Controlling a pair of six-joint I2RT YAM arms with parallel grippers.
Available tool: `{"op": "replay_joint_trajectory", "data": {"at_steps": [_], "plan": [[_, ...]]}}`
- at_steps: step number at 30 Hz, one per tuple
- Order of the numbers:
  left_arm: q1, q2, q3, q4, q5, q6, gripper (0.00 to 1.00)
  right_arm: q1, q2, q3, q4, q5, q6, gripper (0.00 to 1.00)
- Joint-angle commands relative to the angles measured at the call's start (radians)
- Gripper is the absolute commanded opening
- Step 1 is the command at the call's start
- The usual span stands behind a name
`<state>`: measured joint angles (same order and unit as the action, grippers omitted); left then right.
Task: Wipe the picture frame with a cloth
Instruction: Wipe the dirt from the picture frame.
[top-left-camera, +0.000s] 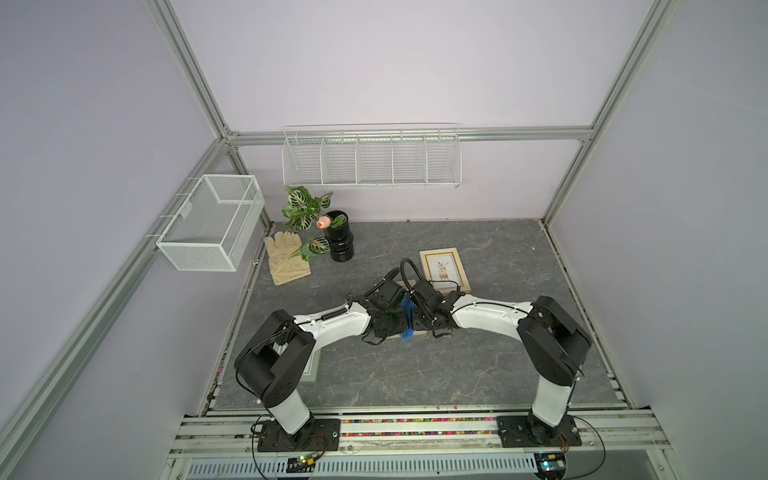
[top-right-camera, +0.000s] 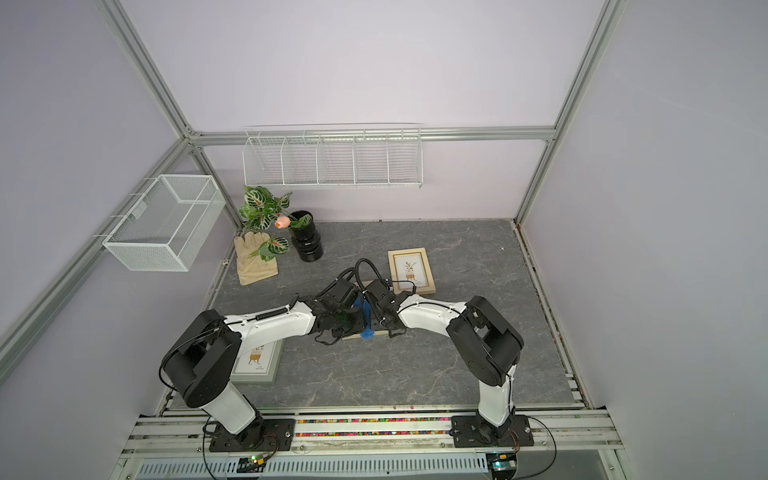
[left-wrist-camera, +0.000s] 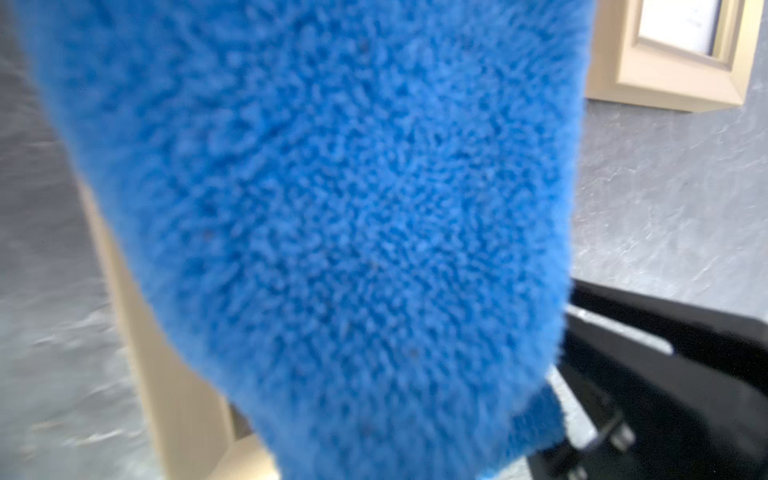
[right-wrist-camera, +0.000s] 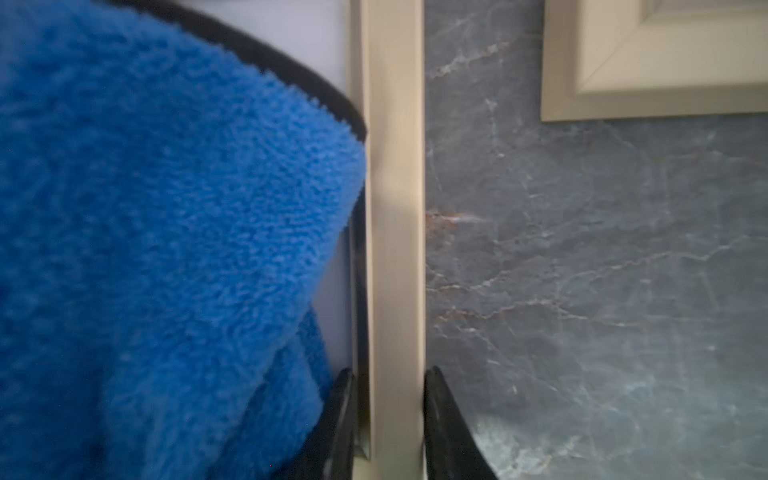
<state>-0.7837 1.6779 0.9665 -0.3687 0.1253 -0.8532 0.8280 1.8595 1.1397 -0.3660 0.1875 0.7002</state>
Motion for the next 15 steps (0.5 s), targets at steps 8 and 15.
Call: {"op": "replay_joint_trajectory", "data": {"at_steps": [8, 15], "plan": [[0.026, -0.091, -0.089, -0.203, -0.118, 0.033, 0.00, -0.006, 0.053, -0.032, -0.108, 0.018, 0.020, 0.26], [-0.034, 0.034, 0.014, -0.090, -0.051, -0.024, 0.00, -0.006, 0.038, -0.047, -0.108, 0.023, 0.025, 0.26]]}}
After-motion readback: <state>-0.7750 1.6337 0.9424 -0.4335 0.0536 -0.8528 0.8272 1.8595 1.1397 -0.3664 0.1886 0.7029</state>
